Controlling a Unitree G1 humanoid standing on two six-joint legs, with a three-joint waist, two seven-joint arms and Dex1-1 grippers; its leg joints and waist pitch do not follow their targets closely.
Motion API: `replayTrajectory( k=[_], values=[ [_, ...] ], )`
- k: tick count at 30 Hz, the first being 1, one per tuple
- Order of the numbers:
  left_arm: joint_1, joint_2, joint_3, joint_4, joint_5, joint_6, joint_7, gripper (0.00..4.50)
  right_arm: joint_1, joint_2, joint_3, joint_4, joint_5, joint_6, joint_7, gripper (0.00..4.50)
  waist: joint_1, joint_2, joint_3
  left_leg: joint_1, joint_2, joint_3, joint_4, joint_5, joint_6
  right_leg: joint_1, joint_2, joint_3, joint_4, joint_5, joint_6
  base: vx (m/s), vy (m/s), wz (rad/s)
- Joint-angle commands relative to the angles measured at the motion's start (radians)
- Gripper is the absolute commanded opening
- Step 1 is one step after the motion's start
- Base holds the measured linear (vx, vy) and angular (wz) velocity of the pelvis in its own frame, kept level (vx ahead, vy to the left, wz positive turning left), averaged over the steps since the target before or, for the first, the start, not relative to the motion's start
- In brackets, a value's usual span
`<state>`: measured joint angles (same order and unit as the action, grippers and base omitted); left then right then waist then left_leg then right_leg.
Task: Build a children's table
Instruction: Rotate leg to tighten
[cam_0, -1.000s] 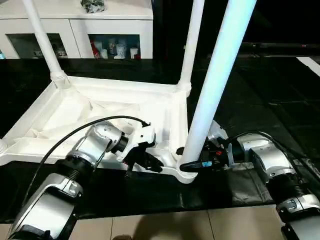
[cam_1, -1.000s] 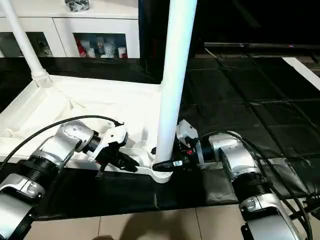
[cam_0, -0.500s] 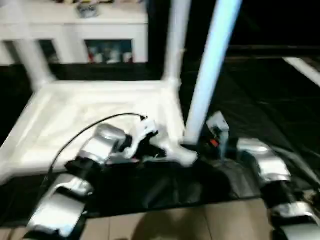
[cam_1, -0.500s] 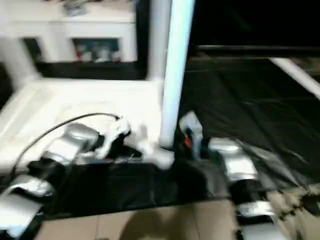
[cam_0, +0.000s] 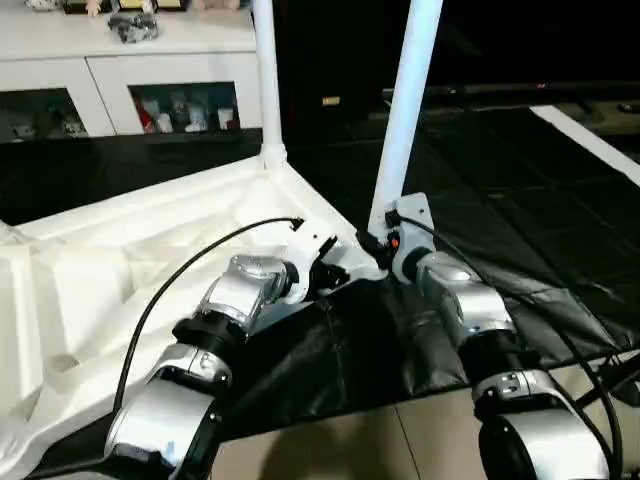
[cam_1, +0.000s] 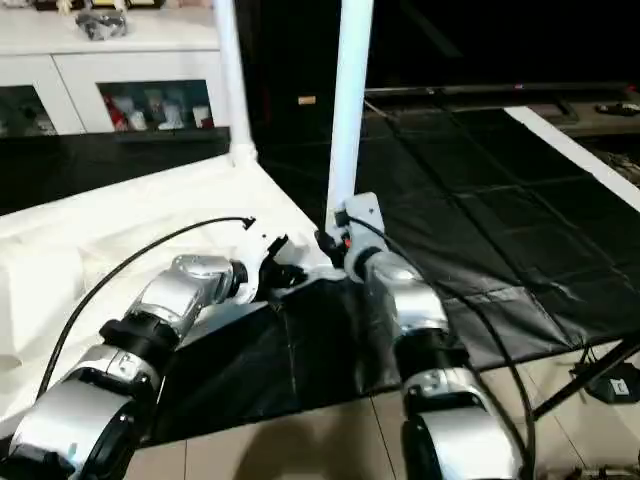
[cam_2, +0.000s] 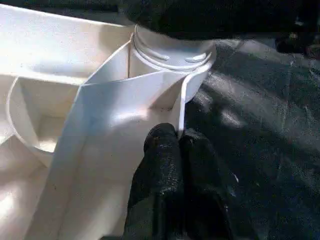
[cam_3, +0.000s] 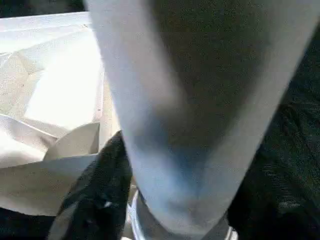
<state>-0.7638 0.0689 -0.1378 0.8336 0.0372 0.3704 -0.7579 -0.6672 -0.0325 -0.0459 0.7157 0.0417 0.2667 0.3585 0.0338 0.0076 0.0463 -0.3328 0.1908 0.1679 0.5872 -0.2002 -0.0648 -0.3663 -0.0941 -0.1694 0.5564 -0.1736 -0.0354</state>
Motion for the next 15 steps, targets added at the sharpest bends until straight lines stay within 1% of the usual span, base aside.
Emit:
replayTrajectory(
  k=[1, 2, 3, 4, 5, 6, 7, 8, 9, 10, 11, 12, 13, 14, 15],
  values=[
    [-0.040, -0.047, -0.037, -0.026, -0.007, -0.039, -0.015, 0.00, 0.026, 0.103, 0.105, 0.029, 0.019, 0.021, 0.107, 3.00, 0.004, -0.003, -0.050, -0.001, 0.048, -0.024, -0.081, -0.309, 0.032, 0.027, -0.091, 0.071, -0.093, -0.469, -0.073, 0.000, 0.000, 0.00],
    [-0.033, -0.036, -0.049, -0.032, -0.002, -0.054, -0.044, 0.00, 0.034, 0.096, 0.111, 0.019, 0.015, 0.013, 0.117, 3.00, 0.005, -0.007, -0.049, -0.003, 0.048, -0.023, -0.082, -0.300, 0.034, 0.028, -0.091, 0.072, -0.091, -0.459, -0.078, 0.000, 0.000, 0.00],
    [-0.026, -0.023, -0.059, -0.039, 0.001, -0.057, -0.071, 0.00, 0.044, 0.089, 0.113, 0.004, 0.018, 0.010, 0.131, 3.08, 0.009, -0.005, -0.050, -0.001, 0.048, -0.021, -0.082, -0.286, 0.039, 0.027, -0.092, 0.076, -0.089, -0.449, -0.085, 0.000, 0.000, 0.00],
    [-0.019, -0.008, -0.067, -0.046, 0.004, -0.065, -0.094, 0.00, 0.056, 0.081, 0.111, -0.015, 0.024, 0.011, 0.144, 3.13, 0.011, -0.007, -0.051, -0.006, 0.048, -0.021, -0.083, -0.268, 0.046, 0.032, -0.092, 0.079, -0.084, -0.429, -0.090, 0.000, 0.000, 0.00],
    [-0.015, 0.000, -0.071, -0.049, 0.005, -0.068, -0.104, 0.00, 0.062, 0.077, 0.109, -0.023, 0.027, 0.010, 0.148, 3.20, 0.012, -0.008, -0.052, -0.009, 0.049, -0.020, -0.084, -0.254, 0.047, 0.035, -0.092, 0.080, -0.081, -0.414, -0.092, 0.000, 0.000, 0.00],
    [-0.010, 0.014, -0.068, -0.052, 0.002, -0.066, -0.119, 0.00, 0.079, 0.059, 0.111, -0.045, 0.036, 0.006, 0.179, 3.20, 0.014, -0.008, -0.054, -0.007, 0.050, -0.019, -0.083, -0.231, 0.050, 0.034, -0.092, 0.082, -0.078, -0.387, -0.104, 0.000, 0.000, 0.00],
    [0.004, 0.047, -0.072, -0.063, -0.001, -0.081, -0.164, 0.00, 0.116, 0.014, 0.117, -0.085, 0.049, -0.025, 0.257, 3.48, 0.018, -0.008, -0.055, -0.006, 0.051, -0.016, -0.081, -0.208, 0.057, 0.036, -0.092, 0.085, -0.073, -0.352, -0.117, 0.000, 0.000, 0.00],
    [0.008, 0.054, -0.073, -0.066, -0.002, -0.084, -0.176, 0.00, 0.125, 0.002, 0.119, -0.095, 0.052, -0.035, 0.280, 3.48, 0.022, -0.009, -0.058, -0.008, 0.051, -0.014, -0.080, -0.183, 0.068, 0.038, -0.092, 0.087, -0.067, -0.318, -0.128, 0.000, 0.000, 0.00],
    [0.011, 0.061, -0.073, -0.069, -0.003, -0.086, -0.187, 0.00, 0.134, -0.010, 0.120, -0.104, 0.056, -0.045, 0.302, 3.58, 0.023, -0.011, -0.059, -0.010, 0.050, -0.012, -0.078, -0.169, 0.073, 0.039, -0.092, 0.089, -0.064, -0.300, -0.134, 0.000, 0.000, 0.00],
    [0.018, 0.074, -0.078, -0.073, -0.003, -0.095, -0.208, 0.00, 0.147, -0.030, 0.121, -0.117, 0.064, -0.056, 0.341, 3.67, 0.029, -0.013, -0.062, -0.014, 0.050, -0.011, -0.075, -0.137, 0.087, 0.042, -0.090, 0.091, -0.056, -0.257, -0.146, 0.000, 0.000, 0.00],
    [0.024, 0.085, -0.084, -0.078, -0.002, -0.105, -0.230, 0.00, 0.159, -0.051, 0.124, -0.131, 0.071, -0.066, 0.380, 3.67, 0.031, -0.013, -0.065, -0.017, 0.049, -0.011, -0.073, -0.112, 0.092, 0.044, -0.090, 0.092, -0.049, -0.225, -0.156, 0.000, 0.000, 0.00],
    [0.029, 0.093, -0.088, -0.082, -0.003, -0.110, -0.249, 0.00, 0.168, -0.067, 0.128, -0.144, 0.078, -0.073, 0.413, 3.78, 0.037, -0.013, -0.067, -0.019, 0.047, -0.008, -0.070, -0.075, 0.104, 0.043, -0.087, 0.094, -0.040, -0.171, -0.174, 0.000, 0.000, 0.00],
    [0.040, 0.113, -0.098, -0.091, -0.002, -0.124, -0.292, 0.00, 0.188, -0.104, 0.136, -0.177, 0.097, -0.077, 0.489, 3.96, 0.039, -0.015, -0.065, -0.021, 0.047, -0.007, -0.067, -0.068, 0.118, 0.042, -0.085, 0.094, -0.037, -0.150, -0.181, 0.000, 0.000, 0.00],
    [0.046, 0.127, -0.107, -0.095, 0.000, -0.137, -0.319, 0.00, 0.199, -0.128, 0.137, -0.197, 0.113, -0.065, 0.536, 4.03, 0.041, -0.020, -0.064, -0.022, 0.047, -0.007, -0.067, -0.071, 0.126, 0.044, -0.085, 0.093, -0.038, -0.152, -0.180, 0.000, 0.000, 0.00],
    [0.047, 0.129, -0.108, -0.095, 0.001, -0.139, -0.322, 0.00, 0.200, -0.131, 0.137, -0.200, 0.115, -0.063, 0.541, 4.13, 0.046, -0.015, -0.064, -0.020, 0.049, -0.006, -0.067, -0.073, 0.132, 0.043, -0.085, 0.092, -0.038, -0.162, -0.179, 0.000, 0.000, 0.00]
  ],
)
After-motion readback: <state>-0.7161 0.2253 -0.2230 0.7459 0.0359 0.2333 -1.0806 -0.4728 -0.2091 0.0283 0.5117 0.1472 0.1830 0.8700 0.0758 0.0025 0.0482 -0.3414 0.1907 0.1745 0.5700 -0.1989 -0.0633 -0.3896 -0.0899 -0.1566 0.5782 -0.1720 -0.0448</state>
